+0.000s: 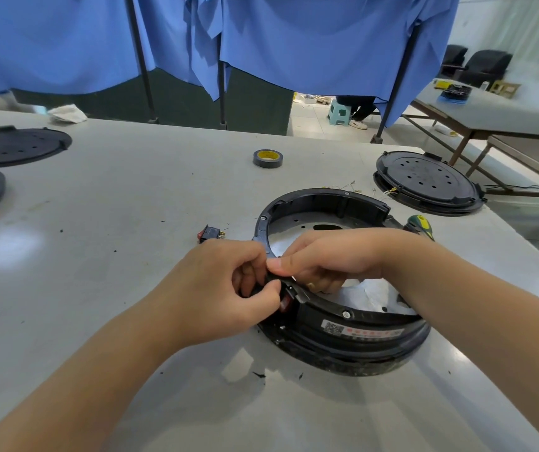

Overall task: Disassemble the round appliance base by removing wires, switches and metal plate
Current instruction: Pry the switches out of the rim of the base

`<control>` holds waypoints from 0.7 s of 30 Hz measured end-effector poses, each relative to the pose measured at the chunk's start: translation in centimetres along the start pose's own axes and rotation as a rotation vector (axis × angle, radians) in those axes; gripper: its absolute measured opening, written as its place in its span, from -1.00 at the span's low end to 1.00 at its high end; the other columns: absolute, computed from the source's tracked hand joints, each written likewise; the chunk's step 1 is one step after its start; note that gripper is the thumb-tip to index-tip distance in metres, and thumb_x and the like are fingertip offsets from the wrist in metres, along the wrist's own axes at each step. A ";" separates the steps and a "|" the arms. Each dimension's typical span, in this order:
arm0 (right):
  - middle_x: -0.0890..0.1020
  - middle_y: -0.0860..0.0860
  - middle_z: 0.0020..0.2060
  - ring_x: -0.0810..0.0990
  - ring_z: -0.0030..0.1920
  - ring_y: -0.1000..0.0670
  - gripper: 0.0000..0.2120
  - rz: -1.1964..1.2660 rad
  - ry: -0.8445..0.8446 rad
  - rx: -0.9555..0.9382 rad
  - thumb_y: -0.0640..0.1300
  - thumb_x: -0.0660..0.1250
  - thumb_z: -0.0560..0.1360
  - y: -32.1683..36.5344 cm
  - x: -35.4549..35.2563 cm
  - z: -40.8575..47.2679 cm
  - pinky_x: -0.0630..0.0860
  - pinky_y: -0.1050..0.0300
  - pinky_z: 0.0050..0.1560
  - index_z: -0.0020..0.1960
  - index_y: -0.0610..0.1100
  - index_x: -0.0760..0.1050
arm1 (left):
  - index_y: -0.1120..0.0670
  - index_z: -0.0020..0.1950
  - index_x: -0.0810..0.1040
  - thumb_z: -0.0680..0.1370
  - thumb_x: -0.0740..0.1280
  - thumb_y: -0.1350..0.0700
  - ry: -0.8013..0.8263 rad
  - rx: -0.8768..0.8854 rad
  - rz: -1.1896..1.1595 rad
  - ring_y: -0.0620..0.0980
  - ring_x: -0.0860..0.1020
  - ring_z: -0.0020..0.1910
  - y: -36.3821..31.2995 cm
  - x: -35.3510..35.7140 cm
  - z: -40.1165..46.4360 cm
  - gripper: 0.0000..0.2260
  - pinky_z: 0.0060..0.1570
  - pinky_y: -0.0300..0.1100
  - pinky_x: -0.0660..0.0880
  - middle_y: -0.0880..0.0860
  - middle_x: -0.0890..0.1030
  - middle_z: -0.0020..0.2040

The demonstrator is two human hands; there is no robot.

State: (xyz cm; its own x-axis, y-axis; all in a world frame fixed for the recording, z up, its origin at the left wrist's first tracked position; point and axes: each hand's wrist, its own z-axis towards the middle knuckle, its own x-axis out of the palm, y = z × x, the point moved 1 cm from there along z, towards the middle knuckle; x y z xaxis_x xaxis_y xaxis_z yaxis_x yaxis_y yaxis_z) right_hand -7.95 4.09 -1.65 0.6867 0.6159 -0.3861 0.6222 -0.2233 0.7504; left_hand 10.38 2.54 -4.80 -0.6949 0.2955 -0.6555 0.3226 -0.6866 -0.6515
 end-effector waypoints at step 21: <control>0.24 0.10 -0.51 0.13 -0.49 0.09 -0.63 -0.090 -0.016 -0.071 0.16 0.18 0.55 -0.3 -0.2 0.2 0.15 0.31 -0.50 -0.09 -0.17 0.41 | 0.00 -0.39 0.48 0.32 0.36 -0.07 0.040 0.057 0.106 -0.04 0.50 -0.46 0.3 -0.3 0.0 -0.82 -0.45 -0.16 0.42 -0.05 0.51 -0.49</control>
State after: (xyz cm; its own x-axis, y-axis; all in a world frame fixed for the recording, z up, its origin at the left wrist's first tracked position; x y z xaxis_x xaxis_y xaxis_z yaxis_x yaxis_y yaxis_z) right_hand -8.17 3.90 -1.95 0.6358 0.6186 -0.4617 0.6537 -0.1133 0.7483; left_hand 10.69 2.22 -4.84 -0.6320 0.2450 -0.7352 0.3554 -0.7515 -0.5559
